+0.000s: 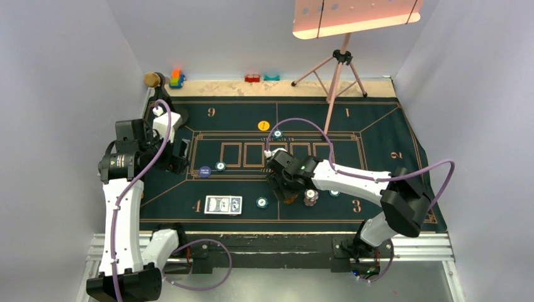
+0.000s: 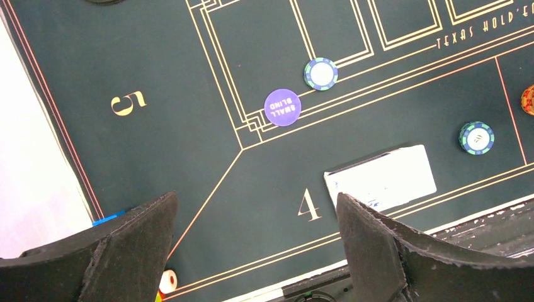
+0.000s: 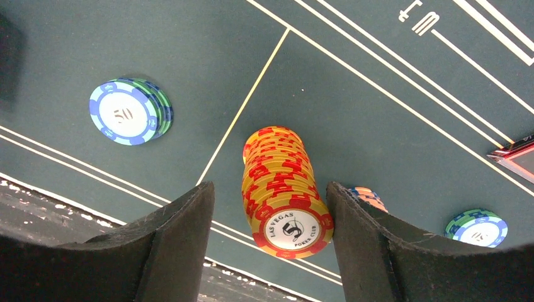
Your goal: Distribute texas hold em gaming equipment
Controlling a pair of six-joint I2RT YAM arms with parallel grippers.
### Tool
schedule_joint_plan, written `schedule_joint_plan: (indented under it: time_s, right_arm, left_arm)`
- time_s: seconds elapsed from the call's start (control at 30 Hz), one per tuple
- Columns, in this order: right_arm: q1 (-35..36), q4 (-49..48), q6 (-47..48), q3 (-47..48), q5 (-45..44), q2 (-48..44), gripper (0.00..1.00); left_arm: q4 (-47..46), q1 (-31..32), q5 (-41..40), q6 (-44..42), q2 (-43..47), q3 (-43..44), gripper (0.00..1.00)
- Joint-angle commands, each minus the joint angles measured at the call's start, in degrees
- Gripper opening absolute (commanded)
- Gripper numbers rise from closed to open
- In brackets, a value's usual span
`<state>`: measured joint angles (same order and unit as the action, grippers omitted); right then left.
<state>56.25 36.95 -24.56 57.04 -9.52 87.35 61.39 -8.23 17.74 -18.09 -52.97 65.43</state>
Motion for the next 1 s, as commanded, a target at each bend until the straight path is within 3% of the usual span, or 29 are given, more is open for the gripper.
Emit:
schedule_joint_plan:
  time_s: [0.0, 0.4, 0.57, 0.67, 0.97]
  right_arm:
    - [0.3, 0.9, -0.6, 2.7, -0.6, 0.0, 0.68]
    - [0.3, 1.6, 0.0, 4.1, -0.9, 1.3, 0.59]
    - [0.3, 3.0, 0.1, 4.2, -2.0, 1.8, 0.72]
    - [0.3, 3.4, 0.0, 3.8, -2.1, 0.9, 0.73]
    - [0.3, 3.1, -0.2, 3.0, -2.3, -0.1, 0.64]
  left_arm:
    - [-0.5, -0.3, -0.2, -0.3, 0.7, 0.8, 1.00]
    - [-0.6, -0.3, -0.8, -0.7, 1.2, 0.1, 1.00]
    - [-0.6, -0.3, -0.6, -0.7, 1.4, 0.0, 1.00]
    - [-0.7, -0.3, -0.6, -0.7, 1.4, 0.0, 1.00]
    - [-0.7, -0.3, -0.3, -0.5, 1.2, 0.0, 1.00]
